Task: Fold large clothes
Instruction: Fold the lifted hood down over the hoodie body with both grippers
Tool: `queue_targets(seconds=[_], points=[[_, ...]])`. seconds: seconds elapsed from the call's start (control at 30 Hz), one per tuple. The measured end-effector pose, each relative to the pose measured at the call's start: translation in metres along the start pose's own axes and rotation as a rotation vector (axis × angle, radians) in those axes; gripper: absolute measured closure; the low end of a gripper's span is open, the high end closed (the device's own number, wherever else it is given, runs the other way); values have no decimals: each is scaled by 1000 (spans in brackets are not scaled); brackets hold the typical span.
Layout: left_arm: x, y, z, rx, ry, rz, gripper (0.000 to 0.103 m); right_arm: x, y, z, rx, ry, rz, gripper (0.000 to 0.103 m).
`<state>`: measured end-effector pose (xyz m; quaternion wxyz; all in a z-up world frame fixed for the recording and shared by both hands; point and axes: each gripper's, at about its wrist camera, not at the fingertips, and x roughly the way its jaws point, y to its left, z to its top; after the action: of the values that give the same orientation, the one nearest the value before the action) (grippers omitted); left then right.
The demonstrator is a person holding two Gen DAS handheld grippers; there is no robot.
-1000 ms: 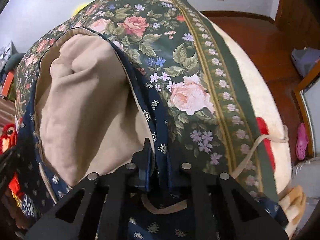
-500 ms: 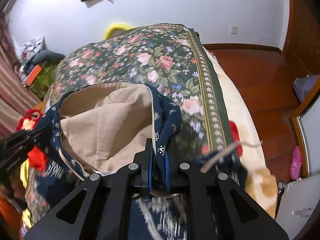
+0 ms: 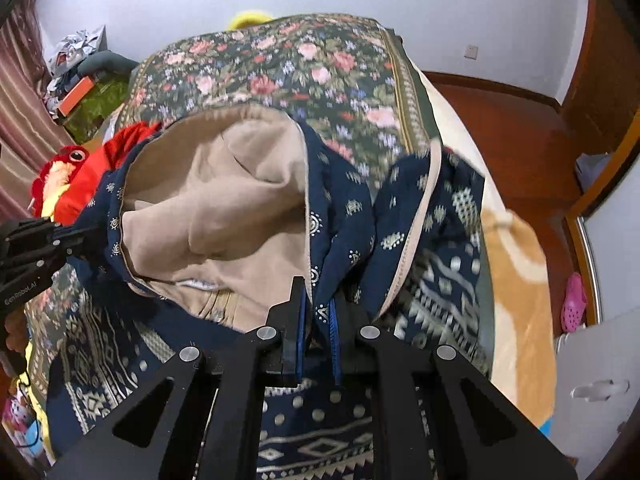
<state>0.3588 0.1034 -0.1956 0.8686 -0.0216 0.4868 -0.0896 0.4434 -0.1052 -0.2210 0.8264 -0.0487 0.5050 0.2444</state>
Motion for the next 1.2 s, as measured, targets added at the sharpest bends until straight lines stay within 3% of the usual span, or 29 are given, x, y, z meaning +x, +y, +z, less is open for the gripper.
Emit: queue_targets(seconds=[0.17, 0.23, 0.37, 0.53, 0.6, 0.73, 0.87, 1.03, 1.2], points=[[12, 5, -22, -57, 35, 3, 92, 2, -3, -10, 26, 9, -2, 89], [13, 6, -29, -62, 49, 11, 82, 0, -3, -14, 32, 21, -7, 87], [8, 3, -34, -40, 65, 10, 69, -3, -2, -16, 54, 67, 17, 63], [-20, -2, -24, 13, -7, 46, 49, -24, 5, -5, 43, 17, 43, 62], [-32, -2, -15, 16, -49, 53, 47, -35, 9, 3, 31, -21, 50, 61], [-45, 3, 11, -3, -95, 51, 43, -50, 17, 25, 2, -91, 41, 50], [-41, 11, 38, -16, -111, 55, 43, -44, 22, 48, -16, -112, 37, 50], [-18, 25, 64, -68, -91, 33, 43, -13, 18, 74, 2, -62, 49, 50], [17, 39, 81, -135, -35, -4, 43, 33, 6, 90, 52, 54, 71, 50]])
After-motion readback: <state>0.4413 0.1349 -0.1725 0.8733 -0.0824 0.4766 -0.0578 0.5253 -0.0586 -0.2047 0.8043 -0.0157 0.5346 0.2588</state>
